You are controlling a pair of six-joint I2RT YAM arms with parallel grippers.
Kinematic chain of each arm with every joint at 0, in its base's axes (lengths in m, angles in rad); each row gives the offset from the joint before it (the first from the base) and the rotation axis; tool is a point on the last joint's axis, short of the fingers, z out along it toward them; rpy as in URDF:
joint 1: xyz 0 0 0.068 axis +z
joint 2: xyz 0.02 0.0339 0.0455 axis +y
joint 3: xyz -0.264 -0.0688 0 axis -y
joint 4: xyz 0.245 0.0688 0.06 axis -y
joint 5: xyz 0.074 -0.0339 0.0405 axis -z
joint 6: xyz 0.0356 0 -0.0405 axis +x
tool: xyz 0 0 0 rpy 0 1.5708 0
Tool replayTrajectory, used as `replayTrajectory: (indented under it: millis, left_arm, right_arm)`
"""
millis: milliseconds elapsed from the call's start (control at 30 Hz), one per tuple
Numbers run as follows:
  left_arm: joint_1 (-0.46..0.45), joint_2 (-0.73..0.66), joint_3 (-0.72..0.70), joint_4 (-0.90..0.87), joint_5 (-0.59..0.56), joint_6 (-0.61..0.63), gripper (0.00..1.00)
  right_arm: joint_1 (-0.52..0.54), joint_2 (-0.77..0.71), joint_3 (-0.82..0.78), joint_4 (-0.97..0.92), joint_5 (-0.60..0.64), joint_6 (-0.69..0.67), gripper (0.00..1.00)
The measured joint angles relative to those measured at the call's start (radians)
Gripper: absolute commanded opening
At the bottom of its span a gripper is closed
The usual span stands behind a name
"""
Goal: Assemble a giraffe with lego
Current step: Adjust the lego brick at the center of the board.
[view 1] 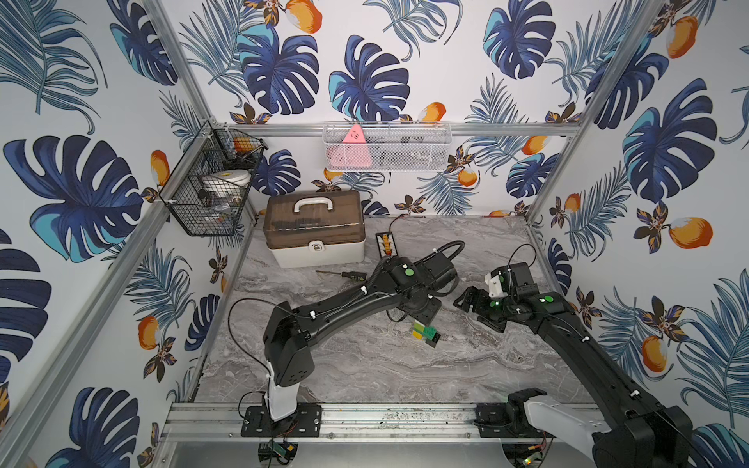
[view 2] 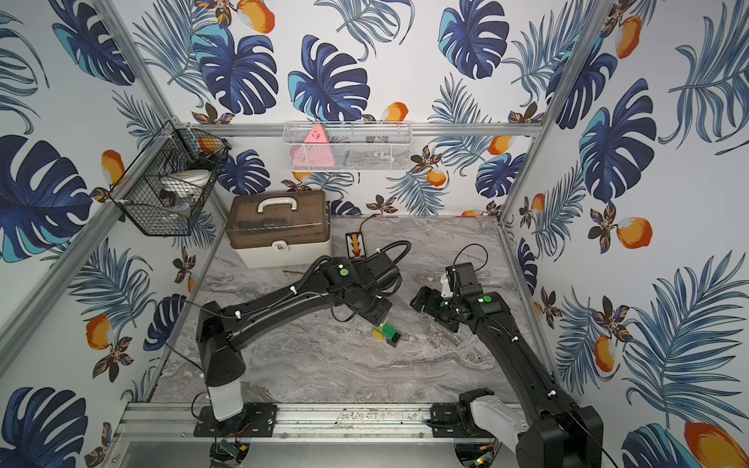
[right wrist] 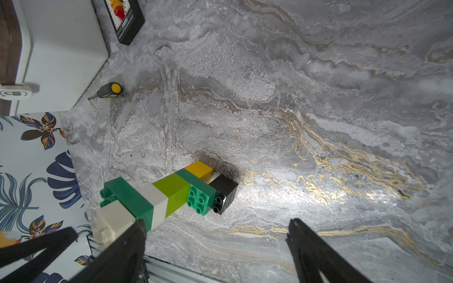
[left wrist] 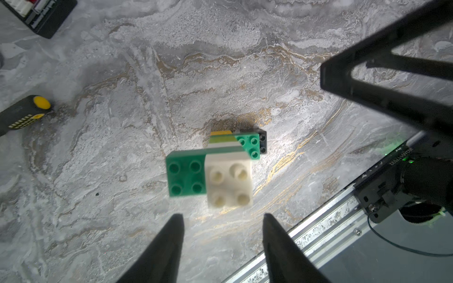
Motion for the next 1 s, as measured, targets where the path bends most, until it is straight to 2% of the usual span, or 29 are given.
replayTrajectory:
  millis: [67,133,233,367,533,700,1000]
  left_arm:
    - [0.000,-0.126,-0.169,0.076,-0.012,-0.001,0.89]
    - [-0.002,-0.255,-0.354,0.179,-0.021,-0.010,0.98]
    - [-0.014,-0.365,-0.565,0.340,-0.033,-0.031,0.99]
    - [-0.040,-0.428,-0.758,0.571,-0.054,-0.056,0.99]
    - [-0.087,-0.422,-0.932,0.859,-0.100,-0.082,0.99]
    - [-0.135,-0.383,-1.028,1.091,-0.174,-0.095,0.99]
    - [-0.164,-0.273,-1.170,1.463,-0.306,-0.115,0.94]
  right_arm:
    - [0.000,0.002,0.013,0.000,0.000,-0.014,0.93]
    - [0.000,0.001,0.028,-0.004,-0.003,-0.028,0.96]
    - [0.000,-0.006,0.044,-0.011,-0.010,-0.068,0.99]
    - [0.000,-0.017,0.056,-0.039,-0.019,-0.124,1.00]
    - [0.000,-0.019,0.061,-0.058,-0.032,-0.170,1.00]
    - [0.000,-0.021,0.061,-0.058,-0.051,-0.181,1.00]
    - [0.000,-0.042,0.036,-0.058,-0.066,-0.181,1.00]
